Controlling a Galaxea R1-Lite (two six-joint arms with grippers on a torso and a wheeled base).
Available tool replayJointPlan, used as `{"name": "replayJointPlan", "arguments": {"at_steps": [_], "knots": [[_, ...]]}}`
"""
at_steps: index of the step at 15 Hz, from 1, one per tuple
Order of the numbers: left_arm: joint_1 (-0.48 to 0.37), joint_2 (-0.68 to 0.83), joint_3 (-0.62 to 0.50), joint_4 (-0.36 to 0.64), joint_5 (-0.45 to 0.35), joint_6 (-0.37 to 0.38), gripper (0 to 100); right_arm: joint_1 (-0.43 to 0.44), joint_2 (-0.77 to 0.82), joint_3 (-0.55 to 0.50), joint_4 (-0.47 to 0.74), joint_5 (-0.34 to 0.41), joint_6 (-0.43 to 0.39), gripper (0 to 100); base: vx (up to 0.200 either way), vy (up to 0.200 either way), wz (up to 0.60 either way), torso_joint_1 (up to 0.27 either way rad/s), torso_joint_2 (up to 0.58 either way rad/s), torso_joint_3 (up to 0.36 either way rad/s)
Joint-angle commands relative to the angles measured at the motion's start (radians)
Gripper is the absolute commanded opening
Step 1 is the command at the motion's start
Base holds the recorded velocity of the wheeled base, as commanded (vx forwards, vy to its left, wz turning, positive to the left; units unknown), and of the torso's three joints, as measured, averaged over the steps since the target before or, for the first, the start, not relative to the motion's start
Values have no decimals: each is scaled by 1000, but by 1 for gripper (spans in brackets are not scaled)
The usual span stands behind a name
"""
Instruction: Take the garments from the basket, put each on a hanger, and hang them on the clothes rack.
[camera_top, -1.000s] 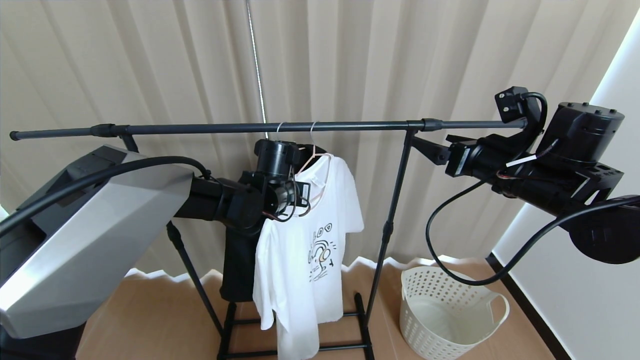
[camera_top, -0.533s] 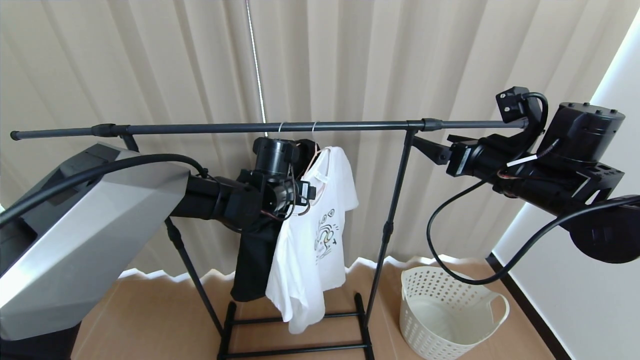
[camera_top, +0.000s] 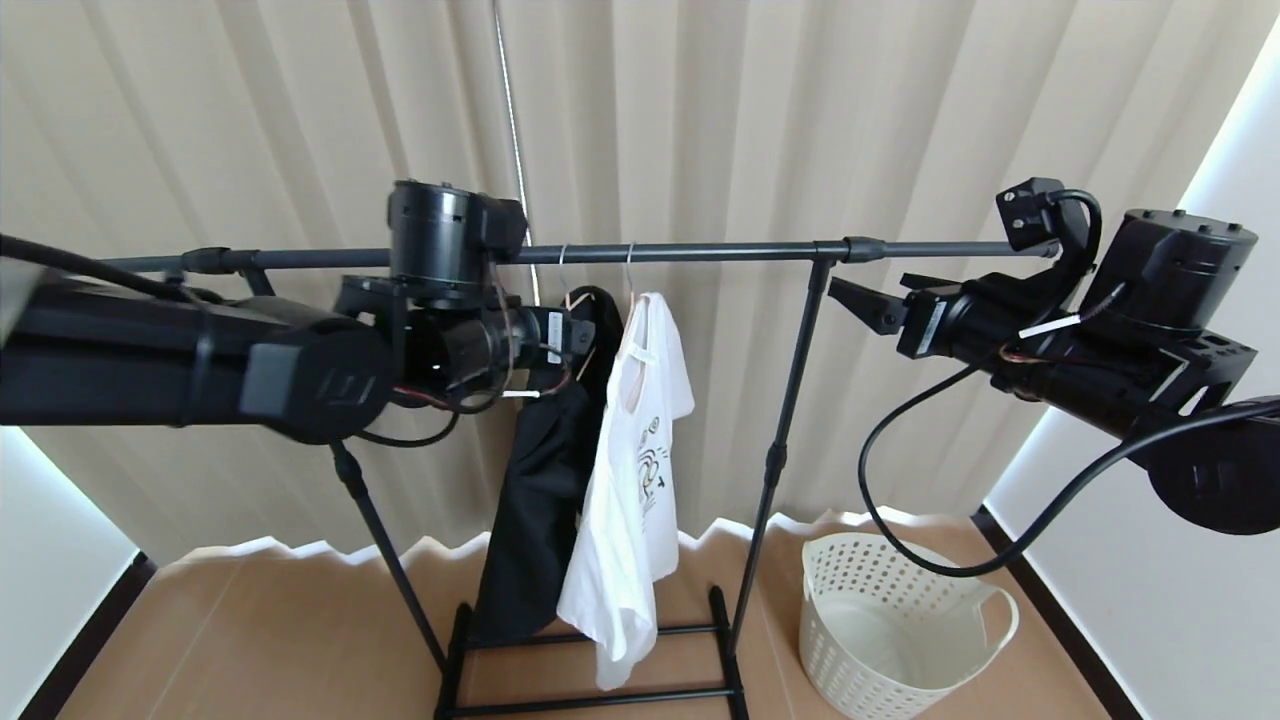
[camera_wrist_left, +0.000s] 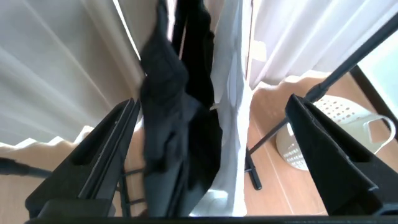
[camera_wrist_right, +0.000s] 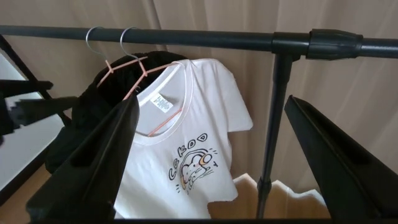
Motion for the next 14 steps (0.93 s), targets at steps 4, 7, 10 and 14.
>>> {"name": "replayJointPlan", "arguments": {"at_steps": [4,7,10,14], "knots": [[11,-806,616,90,-2,64,100,7,-503,329,191,-52,-102,100,0,0,0,0,0,0],[11,-1078,909,90,-2,63,100,7,-770,530,344,-93,-105,100,0,0,0,0,0,0],[12,-1338,1137,96,3,64,100,8,-1014,799,375,-125,-143,100,0,0,0,0,0,0],[117,-1547,1323,124,-3,66,100,-1,-1393,925,703,-174,-205,100,0,0,0,0,0,0]]}}
